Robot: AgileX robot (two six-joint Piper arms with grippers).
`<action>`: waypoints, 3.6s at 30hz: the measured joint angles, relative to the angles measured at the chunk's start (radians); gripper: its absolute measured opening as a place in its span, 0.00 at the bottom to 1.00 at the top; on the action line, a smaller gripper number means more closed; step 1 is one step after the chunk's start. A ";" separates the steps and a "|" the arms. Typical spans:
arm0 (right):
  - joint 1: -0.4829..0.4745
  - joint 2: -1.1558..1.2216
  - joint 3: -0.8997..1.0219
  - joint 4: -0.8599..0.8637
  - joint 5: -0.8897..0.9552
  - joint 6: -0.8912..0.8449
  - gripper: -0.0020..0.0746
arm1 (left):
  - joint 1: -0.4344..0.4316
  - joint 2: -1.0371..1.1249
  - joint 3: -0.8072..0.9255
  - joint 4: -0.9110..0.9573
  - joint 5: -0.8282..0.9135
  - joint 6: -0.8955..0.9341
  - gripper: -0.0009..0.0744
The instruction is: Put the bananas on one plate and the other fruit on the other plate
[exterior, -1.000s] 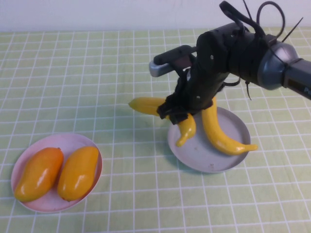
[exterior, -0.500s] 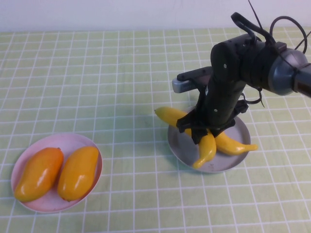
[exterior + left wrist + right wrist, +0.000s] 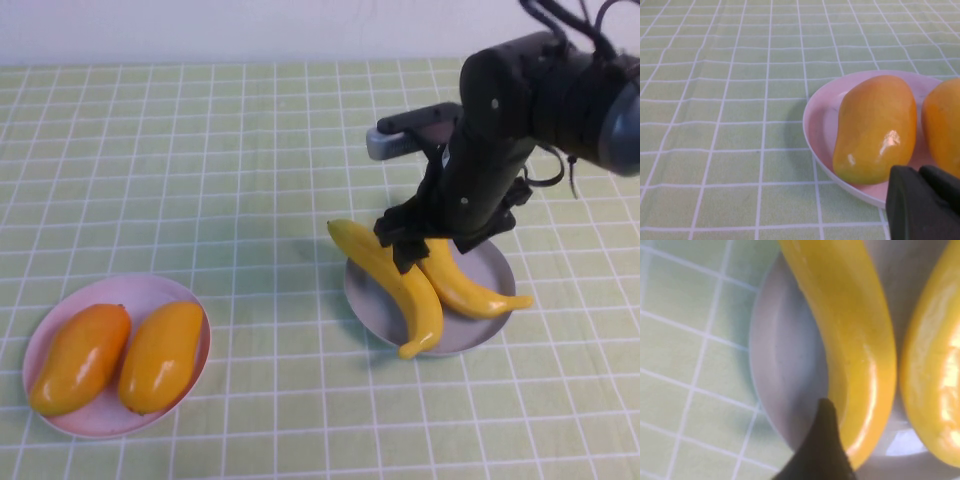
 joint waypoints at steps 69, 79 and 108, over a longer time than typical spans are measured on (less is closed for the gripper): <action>-0.547 -1.941 1.675 0.053 -0.769 -0.112 0.01 | 0.000 -0.002 0.000 0.000 0.000 0.000 0.01; -0.547 -1.941 1.675 0.053 -0.768 -0.122 0.01 | 0.000 -0.002 0.000 0.000 0.000 0.000 0.01; -0.547 -1.941 1.675 0.053 -0.768 -0.122 0.01 | 0.000 -0.002 0.000 0.000 0.000 0.000 0.01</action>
